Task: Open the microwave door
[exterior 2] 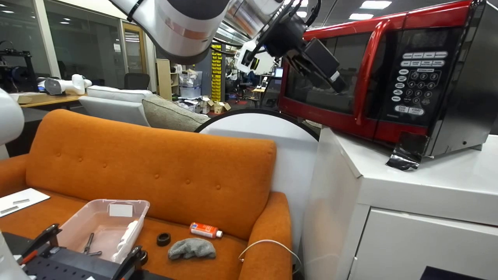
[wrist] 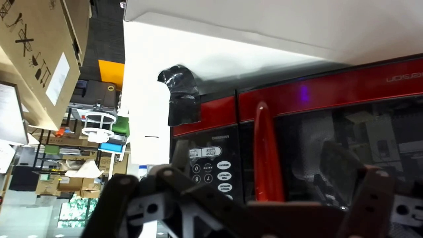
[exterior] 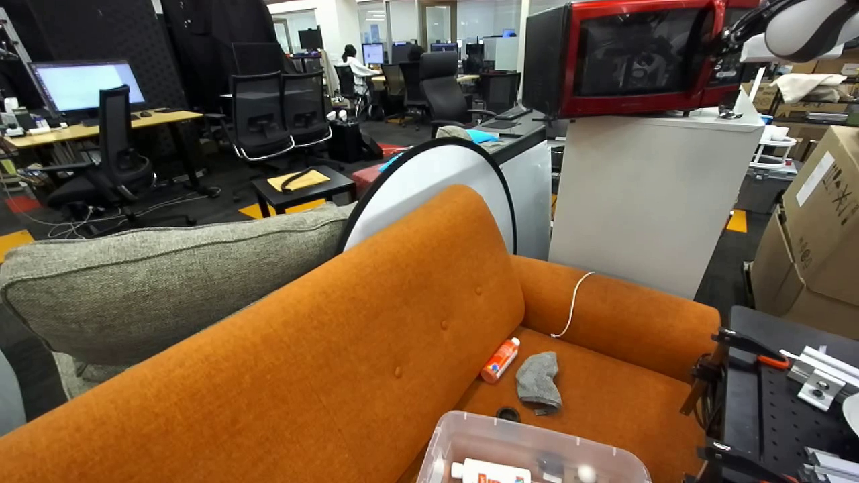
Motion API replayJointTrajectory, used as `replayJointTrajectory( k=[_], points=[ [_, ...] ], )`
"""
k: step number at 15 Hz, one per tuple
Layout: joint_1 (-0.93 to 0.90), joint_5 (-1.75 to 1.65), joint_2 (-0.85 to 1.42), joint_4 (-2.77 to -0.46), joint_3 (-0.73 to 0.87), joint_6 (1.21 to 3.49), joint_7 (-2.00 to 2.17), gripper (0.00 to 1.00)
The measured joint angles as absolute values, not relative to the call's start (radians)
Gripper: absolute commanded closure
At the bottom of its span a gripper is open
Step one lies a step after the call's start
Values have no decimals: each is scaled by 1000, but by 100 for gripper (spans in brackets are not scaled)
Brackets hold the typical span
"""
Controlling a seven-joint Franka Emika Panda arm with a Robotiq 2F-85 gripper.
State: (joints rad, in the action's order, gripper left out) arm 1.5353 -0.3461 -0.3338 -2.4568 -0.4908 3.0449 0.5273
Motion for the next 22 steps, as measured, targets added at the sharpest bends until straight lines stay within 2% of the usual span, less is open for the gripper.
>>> replayJointTrajectory(
  k=[6, 11, 14, 22],
  points=[
    [1456, -309, -279, -2442, -444, 3045, 469, 0],
    [1294, -133, -166, -2330, -303, 3044, 248, 0],
    [1154, -67, -159, -2284, -158, 3043, 146, 0],
    [1146, -57, -157, -2285, -152, 3042, 138, 0]
  ],
)
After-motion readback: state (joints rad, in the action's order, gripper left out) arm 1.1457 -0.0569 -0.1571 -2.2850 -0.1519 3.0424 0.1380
